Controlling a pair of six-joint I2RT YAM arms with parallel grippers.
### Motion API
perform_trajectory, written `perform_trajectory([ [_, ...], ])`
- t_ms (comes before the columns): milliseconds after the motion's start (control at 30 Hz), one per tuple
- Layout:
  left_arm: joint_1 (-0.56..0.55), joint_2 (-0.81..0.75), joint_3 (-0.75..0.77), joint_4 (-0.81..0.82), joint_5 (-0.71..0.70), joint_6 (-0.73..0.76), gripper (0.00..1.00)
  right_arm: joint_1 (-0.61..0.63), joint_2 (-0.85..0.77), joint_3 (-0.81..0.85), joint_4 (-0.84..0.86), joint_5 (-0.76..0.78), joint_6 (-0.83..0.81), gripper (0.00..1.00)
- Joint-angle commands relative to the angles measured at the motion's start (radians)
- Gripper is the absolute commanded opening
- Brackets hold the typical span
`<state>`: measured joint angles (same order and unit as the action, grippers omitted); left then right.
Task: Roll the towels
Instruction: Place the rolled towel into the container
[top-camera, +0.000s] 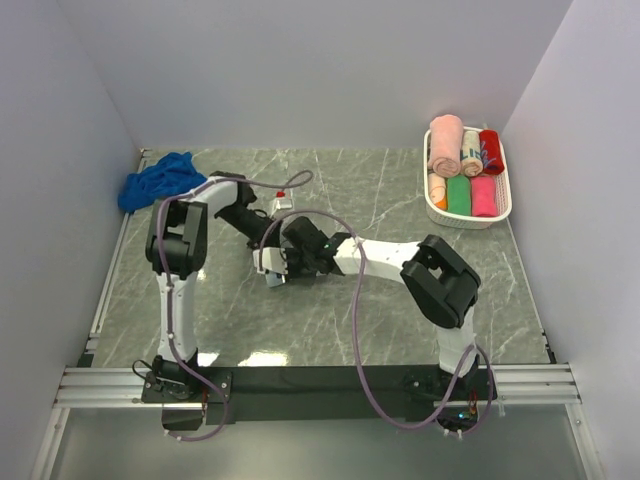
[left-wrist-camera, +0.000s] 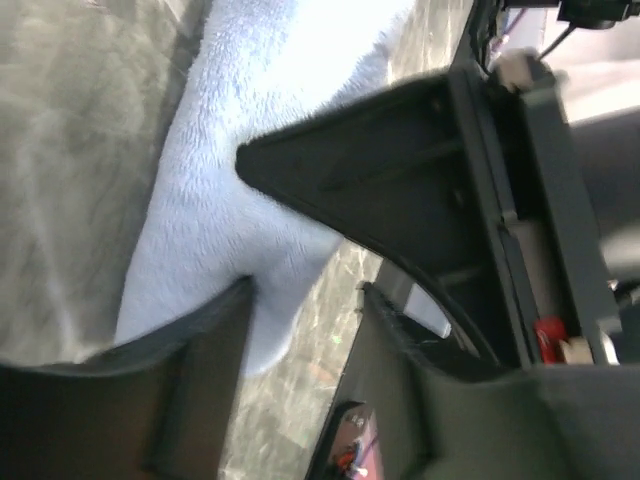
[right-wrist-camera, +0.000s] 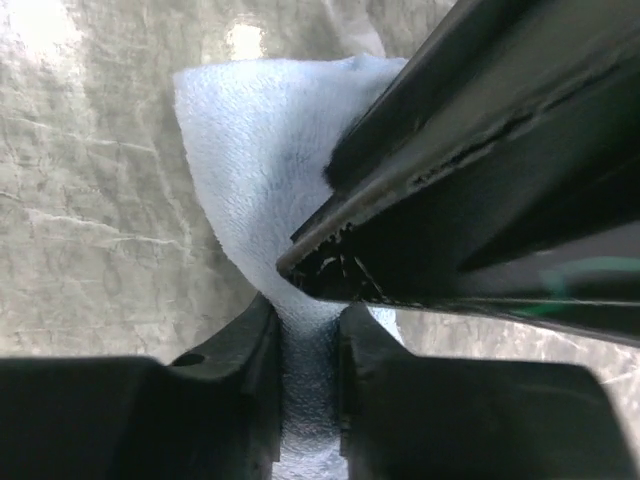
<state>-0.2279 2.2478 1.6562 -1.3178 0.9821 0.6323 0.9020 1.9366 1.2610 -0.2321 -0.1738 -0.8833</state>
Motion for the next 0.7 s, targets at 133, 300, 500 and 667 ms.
perform_trajectory([
  [133, 0.163, -0.267, -0.068, 0.279, -0.125, -0.064, 0.72, -0.054, 0.114, 0.17, -0.39, -0.104, 0.115, 0.0],
  [300, 0.225, -0.416, -0.104, 0.439, -0.19, -0.216, 0.99, -0.164, 0.156, 0.307, -0.535, -0.214, 0.351, 0.0],
  [500, 0.249, -0.524, -0.159, 0.572, -0.229, -0.333, 1.0, -0.383, 0.127, 0.302, -0.533, -0.355, 0.634, 0.0],
  [667, 0.248, -0.501, -0.119, 0.554, -0.195, -0.367, 0.99, -0.57, 0.026, 0.264, -0.503, -0.38, 0.78, 0.0],
])
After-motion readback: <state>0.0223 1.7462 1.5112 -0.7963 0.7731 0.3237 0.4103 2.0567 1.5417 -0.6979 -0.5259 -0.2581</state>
